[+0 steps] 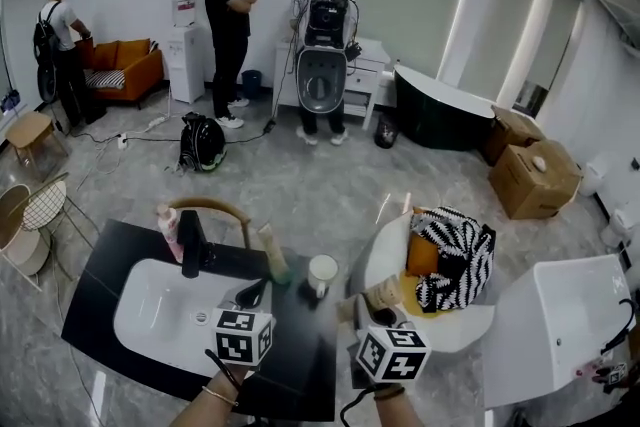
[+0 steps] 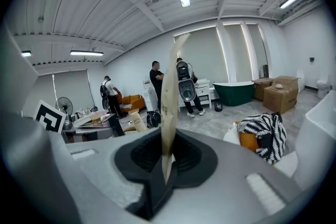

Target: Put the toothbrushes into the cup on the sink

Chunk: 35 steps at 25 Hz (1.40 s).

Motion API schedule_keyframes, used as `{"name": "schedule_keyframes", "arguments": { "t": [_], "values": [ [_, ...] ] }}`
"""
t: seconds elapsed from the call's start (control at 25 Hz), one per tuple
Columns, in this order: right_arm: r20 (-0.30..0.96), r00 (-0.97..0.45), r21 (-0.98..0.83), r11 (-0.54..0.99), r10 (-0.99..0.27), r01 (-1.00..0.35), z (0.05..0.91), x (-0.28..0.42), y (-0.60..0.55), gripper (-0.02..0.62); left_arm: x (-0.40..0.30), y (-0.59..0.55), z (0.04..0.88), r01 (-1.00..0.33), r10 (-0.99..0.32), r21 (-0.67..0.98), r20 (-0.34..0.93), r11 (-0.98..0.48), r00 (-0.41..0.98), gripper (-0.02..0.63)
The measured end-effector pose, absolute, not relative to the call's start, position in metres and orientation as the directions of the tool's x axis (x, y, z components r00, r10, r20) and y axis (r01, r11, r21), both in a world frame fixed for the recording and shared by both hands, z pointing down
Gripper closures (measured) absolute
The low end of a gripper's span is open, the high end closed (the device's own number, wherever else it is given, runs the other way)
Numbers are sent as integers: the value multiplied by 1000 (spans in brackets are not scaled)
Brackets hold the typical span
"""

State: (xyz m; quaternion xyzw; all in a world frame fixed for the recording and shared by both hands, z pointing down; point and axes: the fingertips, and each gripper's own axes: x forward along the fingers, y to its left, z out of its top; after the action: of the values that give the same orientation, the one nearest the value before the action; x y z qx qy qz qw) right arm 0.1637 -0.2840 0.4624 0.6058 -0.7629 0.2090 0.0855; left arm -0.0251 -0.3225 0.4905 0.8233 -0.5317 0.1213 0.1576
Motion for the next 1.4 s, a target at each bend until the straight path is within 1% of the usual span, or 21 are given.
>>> {"name": "schedule_keyframes", "arguments": {
  "t": [0.6,1.4],
  "values": [
    [384,-275,-182,219,-881,-959,456,172,-315,548,-26,-331,498,-925,-847,140,373,-353,379,598],
    [362,-366,-206,309,-857,-928,453,156,-377,548,-58,-336,517,-967,-887,162,392,-196,246,598]
  ]
}}
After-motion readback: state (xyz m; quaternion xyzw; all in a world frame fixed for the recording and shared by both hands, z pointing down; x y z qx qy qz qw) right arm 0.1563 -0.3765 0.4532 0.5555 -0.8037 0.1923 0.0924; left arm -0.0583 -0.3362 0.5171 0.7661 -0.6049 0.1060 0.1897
